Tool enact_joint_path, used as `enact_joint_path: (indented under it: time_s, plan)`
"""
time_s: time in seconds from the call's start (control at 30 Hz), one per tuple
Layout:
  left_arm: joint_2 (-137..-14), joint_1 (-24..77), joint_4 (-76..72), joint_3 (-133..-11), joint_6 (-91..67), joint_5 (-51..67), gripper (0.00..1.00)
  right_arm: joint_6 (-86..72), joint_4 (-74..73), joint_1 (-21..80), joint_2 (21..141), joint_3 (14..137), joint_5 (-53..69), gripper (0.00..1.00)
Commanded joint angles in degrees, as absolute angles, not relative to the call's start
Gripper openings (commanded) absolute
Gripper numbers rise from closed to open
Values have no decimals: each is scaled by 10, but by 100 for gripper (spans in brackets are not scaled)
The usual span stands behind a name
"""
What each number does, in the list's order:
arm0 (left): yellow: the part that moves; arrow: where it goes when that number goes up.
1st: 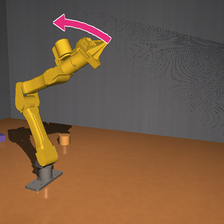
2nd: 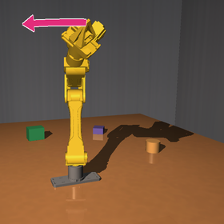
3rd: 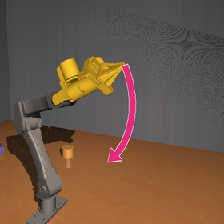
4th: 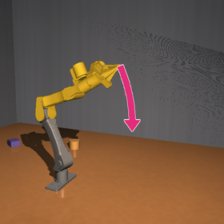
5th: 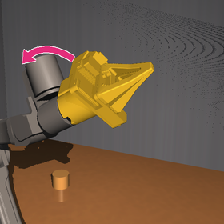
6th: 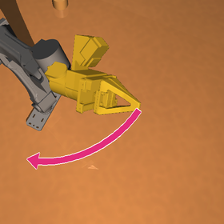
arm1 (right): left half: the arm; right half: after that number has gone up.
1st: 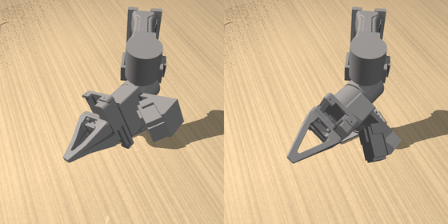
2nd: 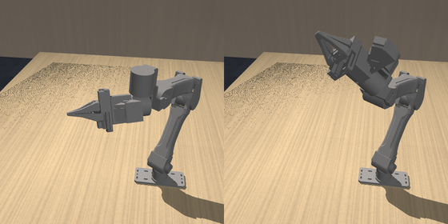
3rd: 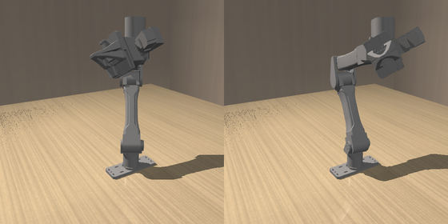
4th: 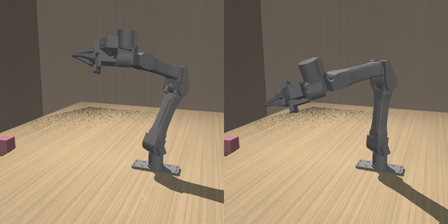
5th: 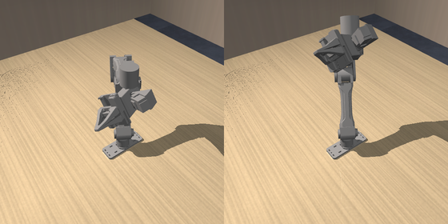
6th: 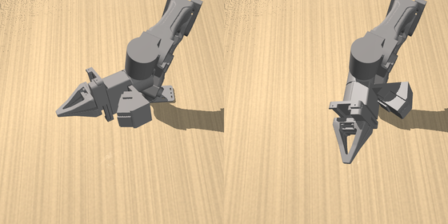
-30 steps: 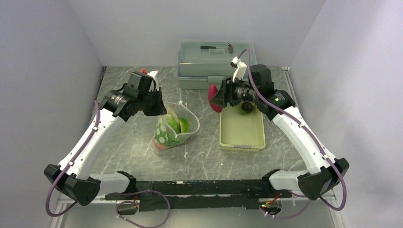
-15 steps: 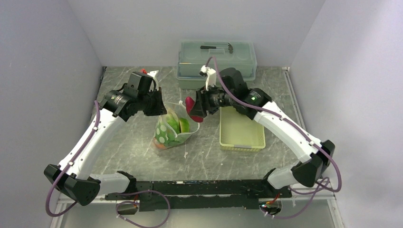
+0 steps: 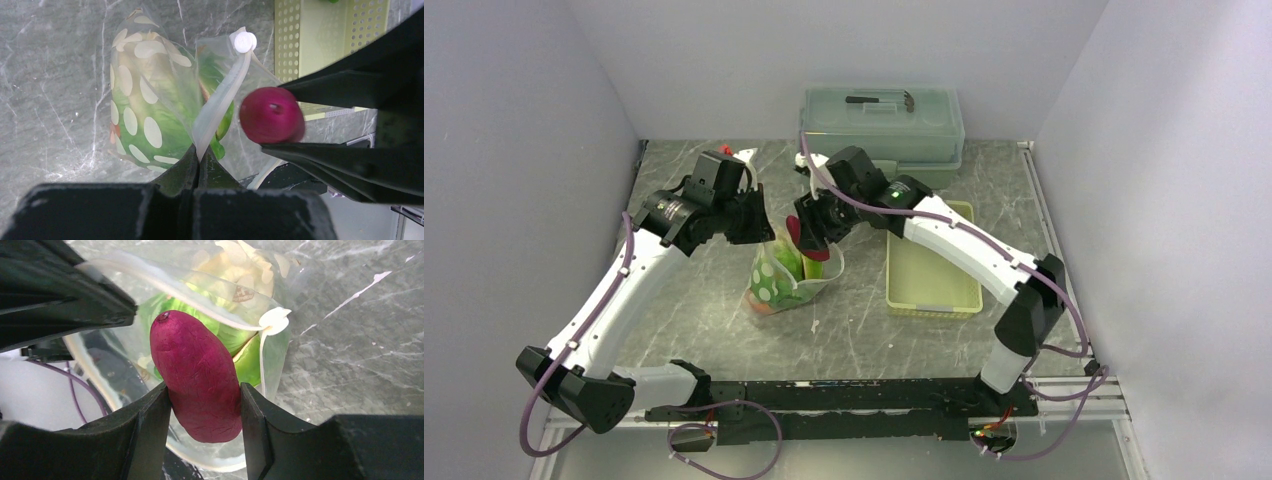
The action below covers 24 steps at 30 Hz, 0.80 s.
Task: Place the food in the zip-top bag and seal the zipper
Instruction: Place the fake vegetable in the zipper food storage bag.
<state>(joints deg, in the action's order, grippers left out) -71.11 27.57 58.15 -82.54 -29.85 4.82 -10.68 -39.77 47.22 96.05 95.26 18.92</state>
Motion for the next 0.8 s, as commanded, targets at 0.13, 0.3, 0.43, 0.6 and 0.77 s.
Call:
enact_joint_path:
  time_s: [0.13,0.3,0.43,0.6,0.77]
  plan:
    - [-692,273,566,-837,-308,51,0,-76,-419,496,1000,1001,118,36]
    - [-690,273,564,-835,-308,49,0,-79,-421,500,1011,1016,88,56]
    - [-688,273,565,-832,-308,48,0,-86,-414,501,1008,1021,81,67]
    - [-688,273,565,-833,-307,47,0,-91,-405,501,1001,1022,81,75]
    - [-688,273,564,-832,-307,46,0,-96,-398,502,982,1016,66,75]
